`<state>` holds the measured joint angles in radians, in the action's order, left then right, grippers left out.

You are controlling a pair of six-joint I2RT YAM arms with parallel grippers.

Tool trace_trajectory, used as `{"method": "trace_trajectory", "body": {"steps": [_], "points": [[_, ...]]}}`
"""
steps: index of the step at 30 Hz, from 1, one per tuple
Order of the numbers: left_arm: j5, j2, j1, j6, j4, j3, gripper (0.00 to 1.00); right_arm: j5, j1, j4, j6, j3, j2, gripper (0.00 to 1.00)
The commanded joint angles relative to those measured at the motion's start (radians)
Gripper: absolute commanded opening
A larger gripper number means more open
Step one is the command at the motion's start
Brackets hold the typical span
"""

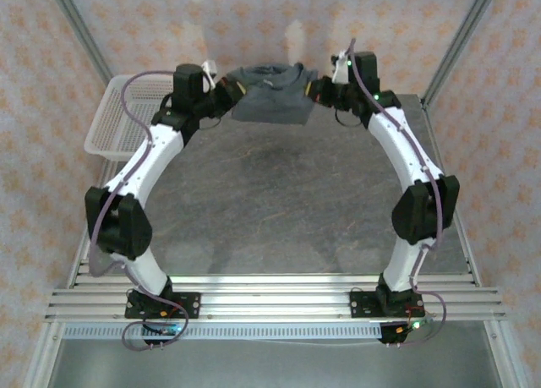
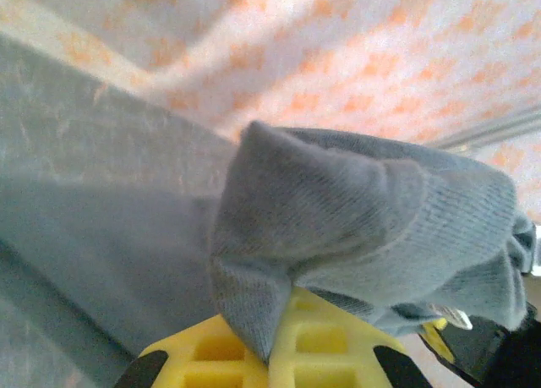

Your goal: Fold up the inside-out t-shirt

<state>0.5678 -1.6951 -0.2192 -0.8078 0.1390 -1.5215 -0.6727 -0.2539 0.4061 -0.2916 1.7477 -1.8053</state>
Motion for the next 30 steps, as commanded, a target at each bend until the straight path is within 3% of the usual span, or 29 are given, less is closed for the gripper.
{"method": "trace_trajectory", "body": {"steps": [1, 6, 14, 20, 23, 27, 30], "points": [[0.021, -0.056, -0.031, -0.028, 0.010, 0.275, 0.00, -0.077, -0.010, -0.119, -0.029, -0.258, 0.016, 0.00], [0.027, 0.023, -0.042, -0.056, -0.003, 0.525, 0.00, -0.107, -0.034, -0.097, -0.034, -0.506, 0.096, 0.00], [0.032, 0.069, -0.064, 0.048, 0.152, 0.461, 0.00, -0.080, -0.053, -0.181, -0.169, -0.762, 0.230, 0.00], [-0.017, 0.091, -0.072, 0.048, 0.016, 0.418, 0.00, 0.009, -0.053, -0.178, -0.146, -0.688, 0.215, 0.01], [-0.108, 0.091, -0.078, 0.111, -0.030, 0.387, 0.00, 0.090, -0.050, -0.183, -0.123, -0.636, 0.195, 0.01], [-0.213, 0.001, -0.080, 0.185, -0.074, 0.337, 0.00, 0.240, -0.029, -0.213, -0.124, -0.629, 0.154, 0.01], [-0.236, -0.097, -0.080, 0.209, -0.123, 0.314, 0.00, 0.262, -0.012, -0.269, -0.104, -0.664, 0.097, 0.02]]}}
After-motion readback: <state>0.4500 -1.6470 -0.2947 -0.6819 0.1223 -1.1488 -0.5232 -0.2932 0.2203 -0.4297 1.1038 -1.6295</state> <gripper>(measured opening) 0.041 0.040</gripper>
